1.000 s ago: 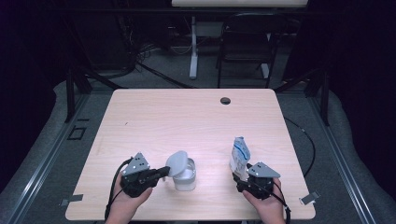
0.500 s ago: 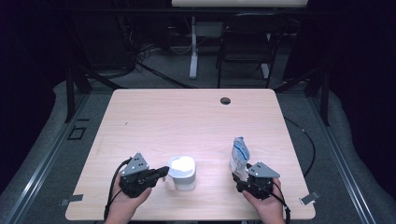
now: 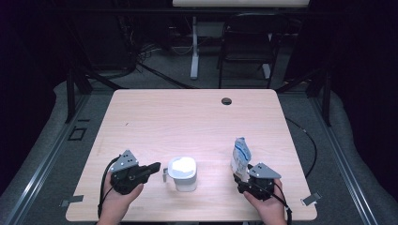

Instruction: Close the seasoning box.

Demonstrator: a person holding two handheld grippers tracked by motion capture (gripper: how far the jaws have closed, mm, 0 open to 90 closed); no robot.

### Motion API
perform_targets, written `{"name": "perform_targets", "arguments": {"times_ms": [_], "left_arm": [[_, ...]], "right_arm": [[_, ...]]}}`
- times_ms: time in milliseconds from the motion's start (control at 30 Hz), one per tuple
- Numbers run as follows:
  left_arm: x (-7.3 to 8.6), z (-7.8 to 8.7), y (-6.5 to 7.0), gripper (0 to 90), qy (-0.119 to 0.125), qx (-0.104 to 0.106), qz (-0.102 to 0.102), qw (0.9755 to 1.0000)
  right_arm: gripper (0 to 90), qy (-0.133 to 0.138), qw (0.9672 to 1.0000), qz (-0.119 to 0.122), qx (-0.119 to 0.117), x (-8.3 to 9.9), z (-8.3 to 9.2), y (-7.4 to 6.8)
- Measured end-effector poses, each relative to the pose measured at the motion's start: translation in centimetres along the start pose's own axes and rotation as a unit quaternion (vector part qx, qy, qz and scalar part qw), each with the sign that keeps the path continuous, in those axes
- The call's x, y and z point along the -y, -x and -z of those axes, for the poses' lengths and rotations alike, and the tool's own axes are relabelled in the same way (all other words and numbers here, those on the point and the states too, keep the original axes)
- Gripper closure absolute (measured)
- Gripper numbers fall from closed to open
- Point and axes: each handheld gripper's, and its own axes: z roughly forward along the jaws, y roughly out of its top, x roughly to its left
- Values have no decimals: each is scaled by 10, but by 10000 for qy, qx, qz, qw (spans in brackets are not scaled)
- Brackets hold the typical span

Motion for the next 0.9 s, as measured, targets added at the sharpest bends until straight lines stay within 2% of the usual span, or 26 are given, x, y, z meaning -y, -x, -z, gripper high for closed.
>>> {"name": "perform_targets", "arguments": {"times_ms": [367, 600, 900], "left_arm": [[12, 6, -30, 900, 33, -303, 420, 9987], [22, 10, -48, 900, 51, -506, 745, 9959], [41, 4, -69, 900, -155, -769, 1054, 9913]], "right_arm": [[365, -4, 10000, -28, 13, 1, -1, 1], [366, -18, 10000, -34, 15, 1, -1, 1], [366, -50, 10000, -30, 0, 2, -2, 0]]}}
